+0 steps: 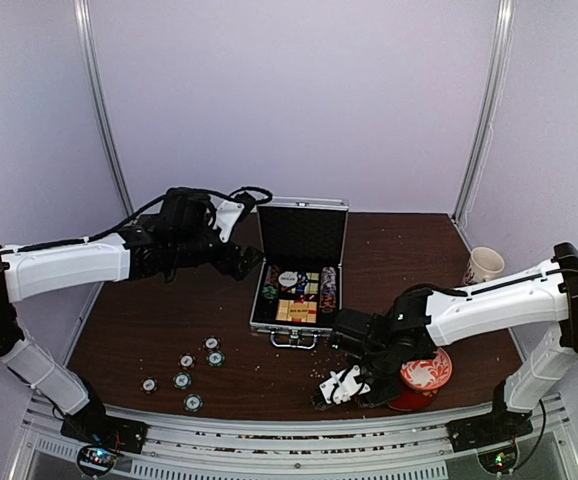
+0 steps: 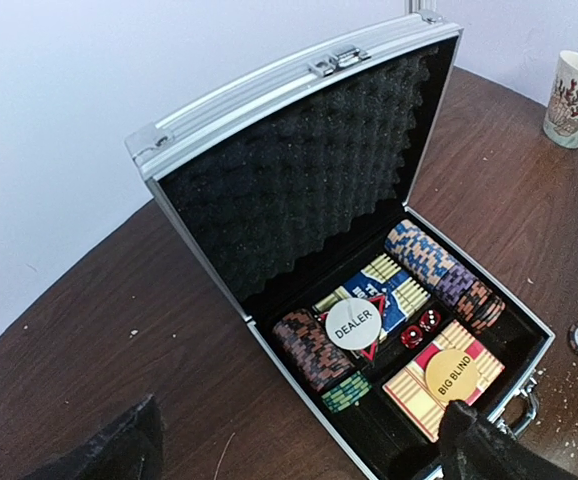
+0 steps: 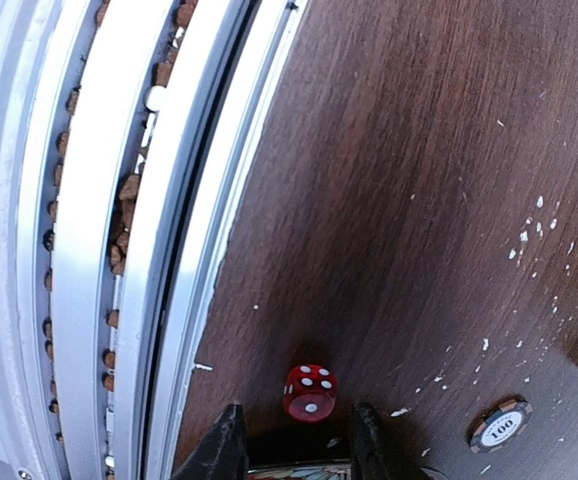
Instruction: Pack up texas hold em set
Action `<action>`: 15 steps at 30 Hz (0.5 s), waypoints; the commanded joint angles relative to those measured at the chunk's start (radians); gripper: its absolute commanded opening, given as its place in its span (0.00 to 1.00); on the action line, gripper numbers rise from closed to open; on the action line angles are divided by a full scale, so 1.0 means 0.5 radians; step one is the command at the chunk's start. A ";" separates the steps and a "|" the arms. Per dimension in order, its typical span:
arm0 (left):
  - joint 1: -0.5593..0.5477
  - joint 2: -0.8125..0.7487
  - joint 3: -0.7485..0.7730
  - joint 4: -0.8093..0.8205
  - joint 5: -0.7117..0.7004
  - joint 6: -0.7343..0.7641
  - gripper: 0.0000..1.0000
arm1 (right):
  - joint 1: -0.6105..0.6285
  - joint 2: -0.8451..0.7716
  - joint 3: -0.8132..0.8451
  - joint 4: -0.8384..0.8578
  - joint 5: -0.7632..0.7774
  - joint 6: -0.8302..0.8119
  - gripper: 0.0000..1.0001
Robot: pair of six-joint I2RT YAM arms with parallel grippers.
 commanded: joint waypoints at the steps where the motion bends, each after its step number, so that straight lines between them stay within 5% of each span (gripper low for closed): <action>1: 0.026 0.017 0.050 0.019 0.021 -0.044 0.98 | 0.029 0.007 -0.049 0.090 0.162 0.039 0.36; 15: 0.201 -0.141 -0.021 0.162 0.323 -0.141 0.98 | 0.031 0.101 -0.087 0.174 0.187 0.094 0.31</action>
